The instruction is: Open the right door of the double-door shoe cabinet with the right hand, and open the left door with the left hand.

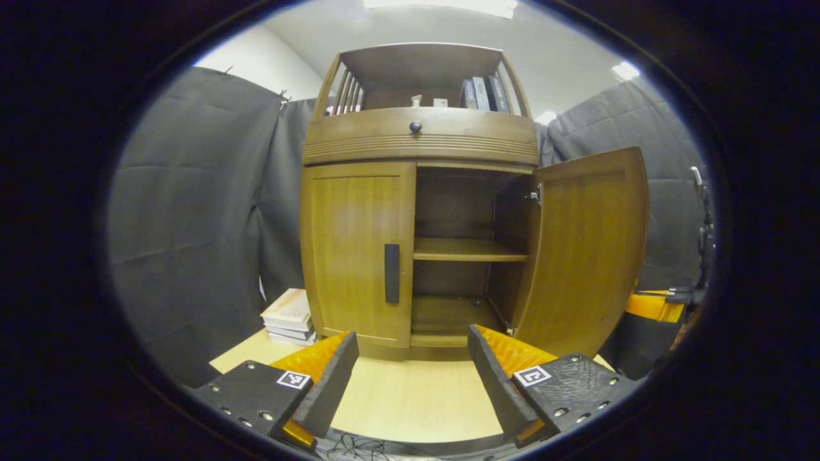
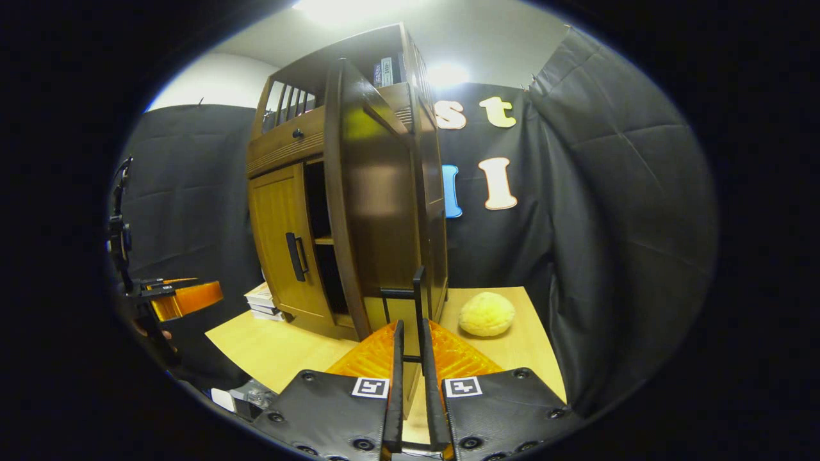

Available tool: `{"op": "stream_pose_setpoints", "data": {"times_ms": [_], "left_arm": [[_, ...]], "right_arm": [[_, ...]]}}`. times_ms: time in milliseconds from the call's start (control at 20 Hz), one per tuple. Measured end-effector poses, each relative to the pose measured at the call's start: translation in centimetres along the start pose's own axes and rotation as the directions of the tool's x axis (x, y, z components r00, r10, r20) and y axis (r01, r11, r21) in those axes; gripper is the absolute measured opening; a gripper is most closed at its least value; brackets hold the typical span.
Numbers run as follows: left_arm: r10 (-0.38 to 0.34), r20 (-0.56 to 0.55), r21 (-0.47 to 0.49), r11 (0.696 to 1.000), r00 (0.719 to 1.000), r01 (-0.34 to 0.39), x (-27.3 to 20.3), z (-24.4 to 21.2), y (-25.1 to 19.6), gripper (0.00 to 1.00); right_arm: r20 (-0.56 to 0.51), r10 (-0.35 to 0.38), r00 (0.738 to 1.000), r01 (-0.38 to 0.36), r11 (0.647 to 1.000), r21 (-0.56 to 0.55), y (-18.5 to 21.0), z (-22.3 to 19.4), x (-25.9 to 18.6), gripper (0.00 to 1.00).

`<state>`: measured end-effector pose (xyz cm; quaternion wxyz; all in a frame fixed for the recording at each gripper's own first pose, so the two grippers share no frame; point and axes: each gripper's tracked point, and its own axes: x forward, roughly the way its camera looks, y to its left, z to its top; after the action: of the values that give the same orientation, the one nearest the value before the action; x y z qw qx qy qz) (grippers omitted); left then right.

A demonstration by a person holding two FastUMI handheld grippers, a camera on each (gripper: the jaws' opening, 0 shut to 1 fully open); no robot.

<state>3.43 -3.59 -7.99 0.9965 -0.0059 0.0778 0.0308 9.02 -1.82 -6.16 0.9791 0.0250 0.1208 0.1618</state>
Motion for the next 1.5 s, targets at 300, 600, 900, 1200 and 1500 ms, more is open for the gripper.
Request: {"op": "stream_pose_setpoints", "data": {"times_ms": [300, 600, 900, 1200, 1500], "left_arm": [[-0.029, -0.006, -0.023, 0.999, 1.0, 0.029, 1.4, -0.2, 2.6, 1.0], [-0.046, 0.002, -0.012, 0.999, 0.999, 0.046, 2.9, -0.2, 7.5, 1.0], [-0.101, 0.036, -0.03, 0.994, 0.994, 0.102, 5.7, 0.5, 12.2, 0.99], [-0.188, 0.045, -0.085, 0.978, 0.981, 0.191, 11.3, 1.8, 9.9, 0.98], [-0.205, 0.051, -0.04, 0.978, 0.977, 0.207, 17.5, 3.1, 6.3, 0.97]], "right_arm": [[-0.071, -0.214, 0.974, 0.217, 0.975, 0.043, 0.6, -2.7, -3.8, 0.17], [-0.087, -0.281, 0.956, 0.286, 0.958, 0.04, 6.5, -2.1, -4.3, 0.35], [0.01, -0.19, 0.982, 0.19, 0.981, -0.032, 15.3, 1.1, -1.0, 0.96], [0.072, -0.167, 0.983, 0.17, 0.985, -0.031, 18.9, 3.2, 2.8, 0.97], [0.131, -0.176, 0.976, 0.186, 0.98, -0.073, 16.9, 5.3, 7.2, 0.98]]}}
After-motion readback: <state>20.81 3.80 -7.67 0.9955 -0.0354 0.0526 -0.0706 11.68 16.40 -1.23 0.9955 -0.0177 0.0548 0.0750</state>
